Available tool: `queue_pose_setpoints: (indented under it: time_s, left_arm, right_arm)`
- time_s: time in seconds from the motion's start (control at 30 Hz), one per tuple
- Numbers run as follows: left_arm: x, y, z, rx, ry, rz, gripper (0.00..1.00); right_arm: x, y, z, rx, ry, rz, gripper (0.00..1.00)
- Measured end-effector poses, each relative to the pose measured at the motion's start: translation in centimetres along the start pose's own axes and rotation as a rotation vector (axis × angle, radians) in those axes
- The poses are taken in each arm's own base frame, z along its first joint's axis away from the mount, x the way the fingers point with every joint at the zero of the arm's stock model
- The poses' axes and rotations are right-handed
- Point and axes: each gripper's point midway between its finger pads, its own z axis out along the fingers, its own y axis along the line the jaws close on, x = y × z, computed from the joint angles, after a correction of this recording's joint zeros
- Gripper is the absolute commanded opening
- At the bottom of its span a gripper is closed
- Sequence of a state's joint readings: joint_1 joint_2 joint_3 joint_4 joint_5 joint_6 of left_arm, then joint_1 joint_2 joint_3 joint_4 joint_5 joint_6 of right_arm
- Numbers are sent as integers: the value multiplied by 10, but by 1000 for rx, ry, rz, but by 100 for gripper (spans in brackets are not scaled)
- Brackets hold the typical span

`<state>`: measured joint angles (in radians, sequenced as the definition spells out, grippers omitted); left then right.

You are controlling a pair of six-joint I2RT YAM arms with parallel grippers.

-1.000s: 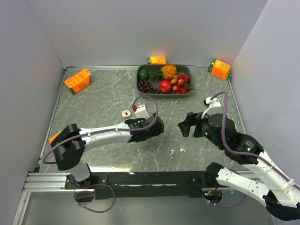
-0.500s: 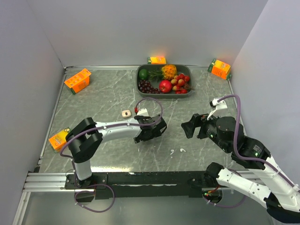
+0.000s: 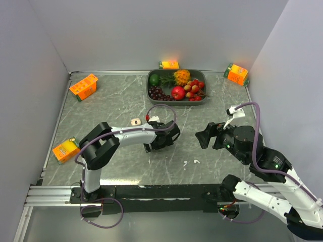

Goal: Insert the wireless bluetooth earbuds into the charging case
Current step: Pick up the charging case at the center of the board.

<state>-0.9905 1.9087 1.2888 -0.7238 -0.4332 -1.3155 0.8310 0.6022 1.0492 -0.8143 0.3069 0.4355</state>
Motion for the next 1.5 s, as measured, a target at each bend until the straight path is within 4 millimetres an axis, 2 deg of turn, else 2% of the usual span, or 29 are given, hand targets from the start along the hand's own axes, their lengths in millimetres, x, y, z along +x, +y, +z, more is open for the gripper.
queue_pose_setpoints:
  time_s: [0.23,0.37,0.53,1.07,1.17,1.37,1.5]
  left_arm:
    - [-5,3,3,-6,0,5,82]
    - [-4,5,4,-8,2,25,81]
    - [-4,5,4,-8,6,49,86]
    - [1,1,5,-13,-8,140,77]
    - [2,-1,5,-10,-12,144,74]
    - [2,-4,6,2,-18,161,60]
    - [3,-5,6,9,-21,170,43]
  right_arm:
    - [-2,-2,-3,1,-13,-3,95]
    - [-2,-2,-3,0,-15,-2,95]
    - [-4,-3,-6,-1,-26,2,95]
    - [-3,-4,-5,3,-26,2,95]
    - [-2,-4,-5,4,-24,1,95]
    - [-2,-4,-4,4,-25,1,95]
    - [-2,-4,-4,6,-25,1,95]
